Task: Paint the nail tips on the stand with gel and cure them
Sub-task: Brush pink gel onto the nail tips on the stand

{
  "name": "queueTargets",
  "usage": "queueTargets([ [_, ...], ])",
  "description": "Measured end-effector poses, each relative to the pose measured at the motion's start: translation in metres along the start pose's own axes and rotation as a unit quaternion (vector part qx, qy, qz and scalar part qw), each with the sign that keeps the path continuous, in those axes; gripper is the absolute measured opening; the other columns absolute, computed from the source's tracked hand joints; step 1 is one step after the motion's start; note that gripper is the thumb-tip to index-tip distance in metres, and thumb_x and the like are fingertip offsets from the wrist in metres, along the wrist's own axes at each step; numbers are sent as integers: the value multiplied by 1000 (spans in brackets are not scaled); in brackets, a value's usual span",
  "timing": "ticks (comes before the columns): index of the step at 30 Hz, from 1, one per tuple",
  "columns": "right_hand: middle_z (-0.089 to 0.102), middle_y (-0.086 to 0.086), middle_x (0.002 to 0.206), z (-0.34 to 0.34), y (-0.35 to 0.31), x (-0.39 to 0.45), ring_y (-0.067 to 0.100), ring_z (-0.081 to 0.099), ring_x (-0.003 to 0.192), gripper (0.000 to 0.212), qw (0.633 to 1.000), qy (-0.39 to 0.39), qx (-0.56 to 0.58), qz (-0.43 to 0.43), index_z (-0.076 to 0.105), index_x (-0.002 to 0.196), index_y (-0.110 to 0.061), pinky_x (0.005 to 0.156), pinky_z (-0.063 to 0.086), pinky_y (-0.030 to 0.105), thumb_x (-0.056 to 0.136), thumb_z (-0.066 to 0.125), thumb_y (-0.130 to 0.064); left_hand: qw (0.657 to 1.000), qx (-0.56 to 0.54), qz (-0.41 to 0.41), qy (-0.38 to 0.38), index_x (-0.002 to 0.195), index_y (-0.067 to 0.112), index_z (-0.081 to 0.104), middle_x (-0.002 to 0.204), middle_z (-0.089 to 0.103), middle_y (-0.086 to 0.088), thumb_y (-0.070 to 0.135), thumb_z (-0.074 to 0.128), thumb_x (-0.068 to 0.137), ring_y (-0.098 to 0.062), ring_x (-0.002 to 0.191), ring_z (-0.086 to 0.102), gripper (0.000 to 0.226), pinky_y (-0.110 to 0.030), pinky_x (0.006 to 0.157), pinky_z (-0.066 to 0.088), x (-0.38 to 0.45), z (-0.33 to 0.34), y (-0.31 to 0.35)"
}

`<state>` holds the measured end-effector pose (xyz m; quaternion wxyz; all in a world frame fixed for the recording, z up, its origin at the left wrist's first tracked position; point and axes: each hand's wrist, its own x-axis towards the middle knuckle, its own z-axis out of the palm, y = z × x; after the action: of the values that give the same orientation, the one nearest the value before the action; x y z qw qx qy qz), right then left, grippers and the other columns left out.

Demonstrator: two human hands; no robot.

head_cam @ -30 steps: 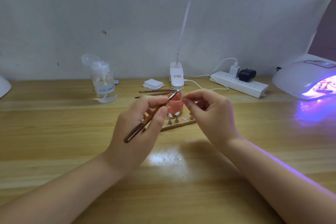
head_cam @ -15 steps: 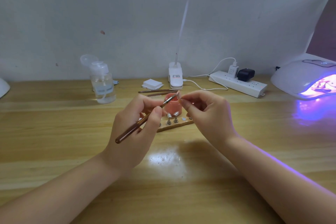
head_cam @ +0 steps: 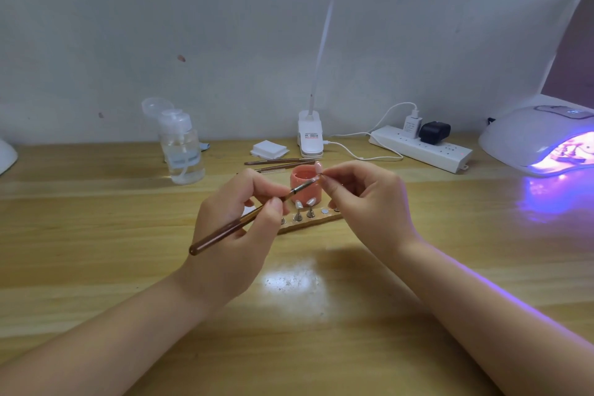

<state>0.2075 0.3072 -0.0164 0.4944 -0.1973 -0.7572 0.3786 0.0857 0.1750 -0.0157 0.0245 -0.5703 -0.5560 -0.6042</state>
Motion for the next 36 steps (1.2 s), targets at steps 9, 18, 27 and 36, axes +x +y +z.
queueTargets([
  [9, 71, -11, 68, 2, -2, -1, 9, 66, 58, 16, 1000, 6, 7, 16, 71, 82, -24, 62, 57, 40, 85, 72, -8, 997, -54, -56, 30, 90, 27, 64, 84, 74, 11, 25, 55, 92, -19, 75, 65, 9, -18, 64, 49, 2, 4, 2],
  [18, 70, -8, 68, 2, -3, -1, 17, 67, 61, 14, 1000, 8, 0, 18, 71, 82, -23, 62, 55, 46, 84, 73, -9, 996, -72, -51, 25, 95, 24, 63, 86, 74, 10, 35, 50, 89, -12, 80, 68, 18, -23, 70, 52, 2, 3, 3],
  [27, 66, -17, 62, 1, 0, 0, 1, 62, 55, 8, 1000, 11, -17, 12, 72, 83, -17, 56, 52, 22, 84, 73, -9, 996, -71, -39, 22, 88, 25, 63, 83, 72, 6, 31, 49, 87, -12, 79, 67, 15, -17, 68, 48, 1, 1, 2],
  [36, 63, -23, 58, 0, 1, 0, -1, 62, 54, 6, 999, 11, -40, 4, 71, 85, -14, 56, 51, 21, 86, 71, -8, 996, -69, -56, 0, 90, 25, 67, 85, 74, 4, 26, 57, 86, -16, 81, 69, 11, -24, 69, 53, -1, 1, 1],
])
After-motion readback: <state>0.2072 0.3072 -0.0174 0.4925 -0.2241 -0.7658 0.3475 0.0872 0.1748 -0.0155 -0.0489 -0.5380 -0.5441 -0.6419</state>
